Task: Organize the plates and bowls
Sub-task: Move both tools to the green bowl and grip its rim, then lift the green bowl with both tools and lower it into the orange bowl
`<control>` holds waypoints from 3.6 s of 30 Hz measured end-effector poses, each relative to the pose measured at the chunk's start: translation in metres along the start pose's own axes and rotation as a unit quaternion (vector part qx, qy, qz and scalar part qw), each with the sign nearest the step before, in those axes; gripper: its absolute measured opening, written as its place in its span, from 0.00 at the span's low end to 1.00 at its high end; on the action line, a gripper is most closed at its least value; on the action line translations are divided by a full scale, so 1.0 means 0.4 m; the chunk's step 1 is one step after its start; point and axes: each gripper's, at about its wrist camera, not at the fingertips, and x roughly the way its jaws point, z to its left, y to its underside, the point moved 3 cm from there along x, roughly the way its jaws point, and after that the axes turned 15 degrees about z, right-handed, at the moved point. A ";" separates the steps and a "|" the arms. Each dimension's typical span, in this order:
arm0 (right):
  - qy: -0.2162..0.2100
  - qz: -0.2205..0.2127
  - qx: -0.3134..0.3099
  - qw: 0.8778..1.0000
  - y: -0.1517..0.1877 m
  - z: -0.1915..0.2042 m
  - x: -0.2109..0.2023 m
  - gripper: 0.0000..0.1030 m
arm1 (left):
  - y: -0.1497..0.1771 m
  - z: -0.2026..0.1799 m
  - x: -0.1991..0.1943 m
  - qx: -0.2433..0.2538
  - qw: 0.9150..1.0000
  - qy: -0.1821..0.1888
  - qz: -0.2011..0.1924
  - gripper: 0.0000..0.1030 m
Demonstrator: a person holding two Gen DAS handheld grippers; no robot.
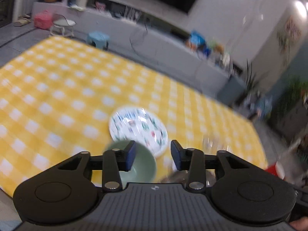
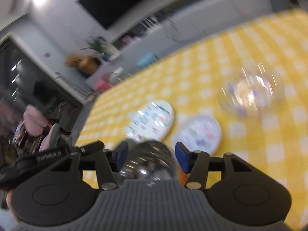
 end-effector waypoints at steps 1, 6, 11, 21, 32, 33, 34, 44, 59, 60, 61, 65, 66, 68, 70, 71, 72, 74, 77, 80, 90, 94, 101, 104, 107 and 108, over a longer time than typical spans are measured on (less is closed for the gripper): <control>0.006 -0.003 -0.024 1.000 -0.010 0.024 -0.011 0.54 | -0.006 0.022 -0.013 -0.013 1.000 0.001 -0.002 0.46; 0.064 0.035 -0.101 0.992 -0.066 0.136 0.008 0.54 | -0.017 0.128 0.021 -0.081 0.995 -0.029 0.045 0.46; 0.100 0.120 -0.147 0.977 -0.107 0.213 0.118 0.54 | -0.010 0.155 0.083 -0.106 0.989 0.021 0.098 0.46; 0.141 0.222 -0.109 0.959 -0.154 0.181 0.328 0.53 | 0.003 0.146 0.135 -0.090 0.985 0.004 0.149 0.46; 0.132 0.303 -0.084 0.940 -0.168 0.134 0.453 0.44 | 0.014 0.175 0.198 -0.143 0.969 -0.014 0.203 0.45; 0.123 0.301 -0.086 0.942 -0.172 0.135 0.457 0.40 | 0.015 0.179 0.201 -0.145 0.968 -0.020 0.206 0.45; 0.111 0.301 -0.085 0.943 -0.175 0.135 0.461 0.37 | 0.015 0.184 0.199 -0.150 0.967 -0.027 0.203 0.44; 0.101 0.345 -0.093 0.928 -0.164 0.123 0.529 0.13 | 0.012 0.189 0.220 -0.188 0.958 -0.060 0.206 0.36; 0.099 0.327 -0.103 0.934 -0.153 0.123 0.547 0.05 | 0.012 0.192 0.226 -0.200 0.960 -0.045 0.190 0.10; 0.098 0.323 -0.103 0.936 -0.151 0.127 0.546 0.05 | 0.011 0.197 0.223 -0.204 0.960 -0.042 0.186 0.10; 0.099 0.320 -0.103 0.937 -0.149 0.131 0.544 0.05 | 0.009 0.200 0.216 -0.208 0.961 -0.040 0.180 0.10; 0.100 0.297 -0.104 0.944 -0.161 0.155 0.528 0.05 | -0.003 0.191 0.190 -0.195 0.968 -0.040 0.151 0.10; 0.103 0.290 -0.106 0.945 -0.165 0.162 0.521 0.05 | -0.005 0.187 0.183 -0.189 0.971 -0.037 0.144 0.10; 0.107 0.273 -0.112 0.949 -0.175 0.177 0.498 0.05 | -0.011 0.181 0.165 -0.187 0.974 -0.021 0.129 0.10; 0.107 0.259 -0.110 0.954 -0.183 0.190 0.470 0.05 | -0.017 0.175 0.138 -0.188 0.976 -0.007 0.108 0.11; 0.104 0.251 -0.107 0.956 -0.185 0.196 0.454 0.05 | -0.019 0.166 0.119 -0.184 0.979 -0.008 0.092 0.10; 0.101 0.239 -0.107 0.960 -0.186 0.206 0.437 0.05 | -0.021 0.155 0.102 -0.176 0.981 -0.013 0.077 0.10; 0.101 0.212 -0.112 0.965 -0.188 0.228 0.397 0.05 | -0.027 0.129 0.075 -0.162 0.985 -0.014 0.050 0.10; 0.108 0.176 -0.112 0.972 -0.194 0.251 0.329 0.05 | -0.028 0.098 0.039 -0.140 0.990 0.009 0.031 0.10; 0.127 0.148 -0.104 0.975 -0.179 0.265 0.255 0.05 | -0.028 0.049 0.011 -0.102 0.994 0.010 0.030 0.09; 0.158 0.097 -0.049 0.981 -0.107 0.205 0.022 0.05 | 0.018 -0.116 -0.017 0.030 0.996 0.062 0.062 0.10; 0.156 0.130 -0.032 0.979 -0.072 0.163 -0.005 0.05 | 0.044 -0.125 0.007 0.047 0.990 0.073 0.110 0.11; 0.136 0.181 0.036 0.973 -0.011 0.075 0.037 0.06 | 0.078 -0.135 0.077 0.096 0.981 0.038 0.167 0.11; 0.127 0.195 0.064 0.970 0.003 0.037 0.061 0.06 | 0.085 -0.123 0.106 0.082 0.978 0.038 0.190 0.11; 0.114 0.207 0.085 0.968 0.012 0.009 0.078 0.06 | 0.087 -0.124 0.113 0.082 0.978 0.023 0.192 0.11; 0.111 0.210 0.089 0.967 0.014 0.004 0.084 0.06 | 0.087 -0.124 0.113 0.084 0.978 0.017 0.190 0.11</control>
